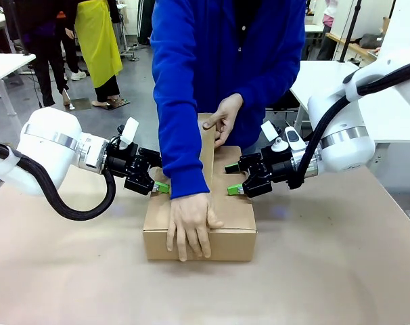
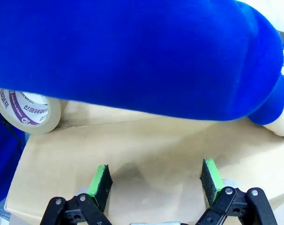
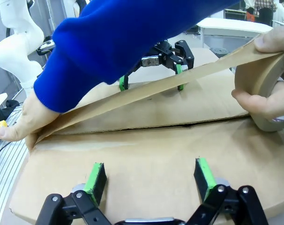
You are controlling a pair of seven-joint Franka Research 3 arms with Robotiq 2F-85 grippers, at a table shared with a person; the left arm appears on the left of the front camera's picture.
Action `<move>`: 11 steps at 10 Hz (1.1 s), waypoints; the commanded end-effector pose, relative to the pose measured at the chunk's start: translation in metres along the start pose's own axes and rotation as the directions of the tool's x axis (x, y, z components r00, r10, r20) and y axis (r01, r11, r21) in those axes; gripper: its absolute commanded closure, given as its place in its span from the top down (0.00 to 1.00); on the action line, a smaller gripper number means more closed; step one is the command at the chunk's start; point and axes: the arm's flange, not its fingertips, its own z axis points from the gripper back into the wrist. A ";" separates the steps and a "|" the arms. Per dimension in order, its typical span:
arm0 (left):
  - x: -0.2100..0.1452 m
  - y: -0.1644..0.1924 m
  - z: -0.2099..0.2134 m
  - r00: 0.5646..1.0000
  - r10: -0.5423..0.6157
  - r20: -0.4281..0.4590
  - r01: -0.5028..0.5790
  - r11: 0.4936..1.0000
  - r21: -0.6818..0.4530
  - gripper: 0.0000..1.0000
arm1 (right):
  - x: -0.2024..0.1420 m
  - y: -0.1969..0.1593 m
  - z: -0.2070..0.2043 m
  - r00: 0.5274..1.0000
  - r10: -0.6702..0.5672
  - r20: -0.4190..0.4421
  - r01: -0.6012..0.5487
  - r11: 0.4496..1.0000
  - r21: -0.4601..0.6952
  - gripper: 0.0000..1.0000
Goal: Pack the gift set into the box.
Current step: Press and hold the closed box until the human finishes sealing it.
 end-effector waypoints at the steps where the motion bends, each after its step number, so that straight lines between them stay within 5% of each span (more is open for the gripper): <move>1: -0.002 -0.001 0.001 1.000 -0.009 0.002 0.009 1.000 0.000 1.00 | -0.001 0.000 -0.003 1.000 -0.004 -0.007 0.004 1.000 -0.007 1.00; 11: -0.002 -0.001 0.001 1.000 -0.009 0.002 0.009 1.000 0.000 1.00 | -0.001 0.000 -0.003 1.000 -0.004 -0.007 0.004 1.000 -0.007 1.00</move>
